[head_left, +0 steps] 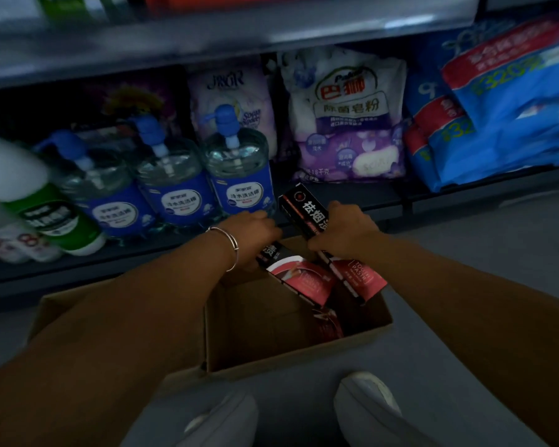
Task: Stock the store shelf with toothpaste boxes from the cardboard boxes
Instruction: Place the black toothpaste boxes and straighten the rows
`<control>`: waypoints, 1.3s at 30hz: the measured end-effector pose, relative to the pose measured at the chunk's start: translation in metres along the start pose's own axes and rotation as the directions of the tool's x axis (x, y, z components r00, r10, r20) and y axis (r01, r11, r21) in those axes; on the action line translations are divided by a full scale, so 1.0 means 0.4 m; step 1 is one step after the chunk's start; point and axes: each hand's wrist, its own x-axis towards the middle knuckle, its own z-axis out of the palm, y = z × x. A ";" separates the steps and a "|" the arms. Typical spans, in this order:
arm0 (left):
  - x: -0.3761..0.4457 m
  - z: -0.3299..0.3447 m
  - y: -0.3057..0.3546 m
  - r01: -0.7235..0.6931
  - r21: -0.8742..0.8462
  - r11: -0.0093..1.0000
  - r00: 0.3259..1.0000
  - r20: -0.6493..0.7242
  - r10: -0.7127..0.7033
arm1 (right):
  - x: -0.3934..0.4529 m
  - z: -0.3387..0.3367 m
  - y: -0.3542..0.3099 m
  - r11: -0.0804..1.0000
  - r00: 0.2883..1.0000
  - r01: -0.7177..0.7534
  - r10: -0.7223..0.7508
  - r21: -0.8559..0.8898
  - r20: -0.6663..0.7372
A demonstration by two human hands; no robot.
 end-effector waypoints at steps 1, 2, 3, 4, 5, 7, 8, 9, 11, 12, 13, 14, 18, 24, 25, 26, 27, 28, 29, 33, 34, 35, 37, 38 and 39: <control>-0.015 -0.010 -0.011 0.014 0.000 1.000 1.000 -0.009 -0.014 | -0.002 -0.006 -0.010 1.000 1.000 0.012 -0.012 0.010 -0.004; -0.031 -0.019 -0.021 0.030 -0.004 1.000 0.999 -0.024 -0.030 | -0.005 -0.012 -0.021 0.999 1.000 0.025 -0.025 0.025 -0.006; -0.047 -0.028 -0.032 0.046 -0.006 0.999 0.998 -0.036 -0.046 | -0.007 -0.017 -0.030 0.998 0.999 0.036 -0.036 0.042 -0.009; -0.062 -0.037 -0.042 0.058 -0.012 0.998 0.997 -0.048 -0.059 | -0.010 -0.023 -0.039 0.997 0.999 0.048 -0.047 0.056 -0.013; -0.078 -0.044 -0.051 0.066 -0.014 0.998 0.996 -0.053 -0.067 | -0.012 -0.028 -0.048 0.996 0.998 0.057 -0.057 0.068 -0.013; -0.109 -0.060 -0.066 0.074 -0.013 0.997 0.995 -0.061 -0.075 | -0.018 -0.037 -0.066 0.994 0.997 0.080 -0.079 0.079 -0.012; -0.124 -0.067 -0.074 0.078 -0.017 0.997 0.994 -0.077 -0.079 | -0.022 -0.041 -0.075 0.992 0.995 0.097 -0.097 0.077 -0.013; -0.139 -0.071 -0.082 0.087 -0.024 0.996 0.991 -0.099 -0.089 | -0.025 -0.045 -0.085 0.991 0.993 0.115 -0.114 0.072 -0.017; -0.171 -0.083 -0.097 0.120 -0.035 0.992 0.984 -0.129 -0.123 | -0.034 -0.056 -0.110 0.987 0.987 0.155 -0.153 0.051 -0.040; -0.188 -0.091 -0.104 0.133 -0.034 0.991 0.981 -0.134 -0.137 | -0.039 -0.063 -0.123 0.983 0.983 0.177 -0.175 0.042 -0.056; -0.205 -0.100 -0.111 0.144 -0.032 0.989 0.980 -0.134 -0.147 | -0.045 -0.070 -0.137 0.980 0.978 0.198 -0.195 0.035 -0.070; -0.222 -0.111 -0.118 0.152 -0.032 0.988 0.978 -0.139 -0.155 | -0.051 -0.076 -0.151 0.976 0.973 0.216 -0.213 0.025 -0.083; -0.291 -0.153 -0.145 0.179 -0.001 0.984 0.969 -0.174 -0.176 | -0.082 -0.095 -0.213 0.961 0.950 0.277 -0.274 -0.002 -0.147; -0.375 -0.213 -0.188 0.218 0.005 0.976 0.945 -0.251 -0.209 | -0.135 -0.139 -0.311 0.930 0.898 0.350 -0.368 -0.114 -0.240; -0.384 -0.220 -0.197 0.219 0.001 0.976 0.941 -0.266 -0.211 | -0.140 -0.147 -0.326 0.922 0.887 0.364 -0.385 -0.128 -0.253; -0.393 -0.225 -0.207 0.221 -0.001 0.975 0.936 -0.282 -0.212 | -0.144 -0.153 -0.340 0.915 0.877 0.379 -0.403 -0.139 -0.262; -0.402 -0.229 -0.217 0.224 0.003 0.975 0.931 -0.297 -0.213 | -0.146 -0.159 -0.354 0.907 0.867 0.395 -0.421 -0.146 -0.269; -0.411 -0.231 -0.229 0.228 0.012 0.974 0.927 -0.309 -0.213 | -0.147 -0.164 -0.367 0.900 0.857 0.410 -0.436 -0.150 -0.276; -0.419 -0.234 -0.241 0.236 0.020 0.972 0.924 -0.315 -0.218 | -0.147 -0.170 -0.379 0.893 0.848 0.423 -0.449 -0.153 -0.282; -0.458 -0.244 -0.269 0.272 -0.014 0.962 0.903 -0.342 -0.261 | -0.155 -0.190 -0.418 0.865 0.817 0.475 -0.502 -0.162 -0.282; -0.468 -0.244 -0.273 0.276 -0.026 0.961 0.893 -0.362 -0.267 | -0.157 -0.194 -0.426 0.856 0.811 0.490 -0.517 -0.165 -0.275; -0.477 -0.243 -0.276 0.278 -0.037 0.960 0.883 -0.383 -0.271 | -0.160 -0.196 -0.435 0.849 0.805 0.501 -0.529 -0.170 -0.269; -0.496 -0.241 -0.280 0.293 -0.061 0.954 0.865 -0.409 -0.291 | -0.165 -0.200 -0.453 0.833 0.787 0.520 -0.553 -0.188 -0.273; -0.504 -0.241 -0.283 0.305 -0.069 0.950 0.859 -0.412 -0.306 | -0.167 -0.202 -0.462 0.825 0.775 0.530 -0.565 -0.196 -0.283; -0.513 -0.242 -0.286 0.320 -0.075 0.945 0.854 -0.409 -0.321 | -0.169 -0.202 -0.473 0.817 0.762 0.540 -0.577 -0.204 -0.294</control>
